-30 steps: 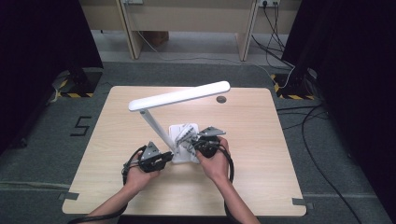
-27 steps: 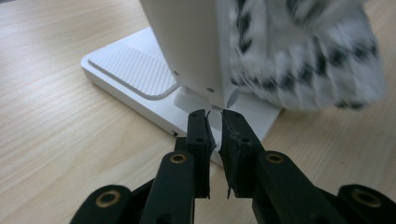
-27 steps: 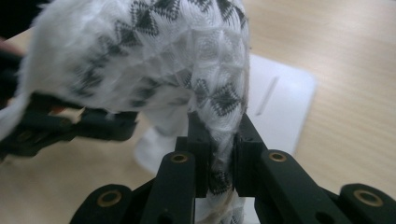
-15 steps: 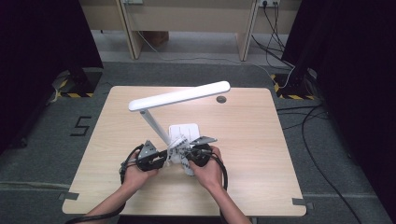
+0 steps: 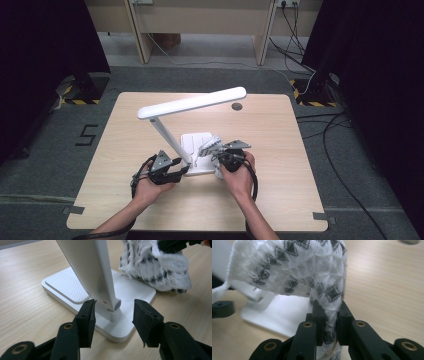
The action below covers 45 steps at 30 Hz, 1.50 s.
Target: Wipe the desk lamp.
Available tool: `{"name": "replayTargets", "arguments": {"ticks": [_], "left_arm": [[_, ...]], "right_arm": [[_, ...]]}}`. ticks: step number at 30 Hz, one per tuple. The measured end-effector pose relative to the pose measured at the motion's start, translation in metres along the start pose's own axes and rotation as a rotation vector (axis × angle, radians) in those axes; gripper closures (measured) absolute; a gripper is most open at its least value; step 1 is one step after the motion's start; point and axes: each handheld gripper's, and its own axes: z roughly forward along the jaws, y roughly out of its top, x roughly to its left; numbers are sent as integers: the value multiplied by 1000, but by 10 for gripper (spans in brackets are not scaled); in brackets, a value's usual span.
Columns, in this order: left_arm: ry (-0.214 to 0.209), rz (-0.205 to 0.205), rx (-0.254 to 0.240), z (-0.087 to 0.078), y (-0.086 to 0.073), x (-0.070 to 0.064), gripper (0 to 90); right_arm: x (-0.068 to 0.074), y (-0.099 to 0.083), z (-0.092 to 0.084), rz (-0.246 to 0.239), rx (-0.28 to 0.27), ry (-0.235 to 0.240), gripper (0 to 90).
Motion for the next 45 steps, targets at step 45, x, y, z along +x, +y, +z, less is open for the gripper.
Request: {"name": "replayTargets", "arguments": {"ticks": [45], "left_arm": [[56,-72,-57,-5,19,12,594]], "right_arm": [[21,-9,30,-28,87,87,809]]}}
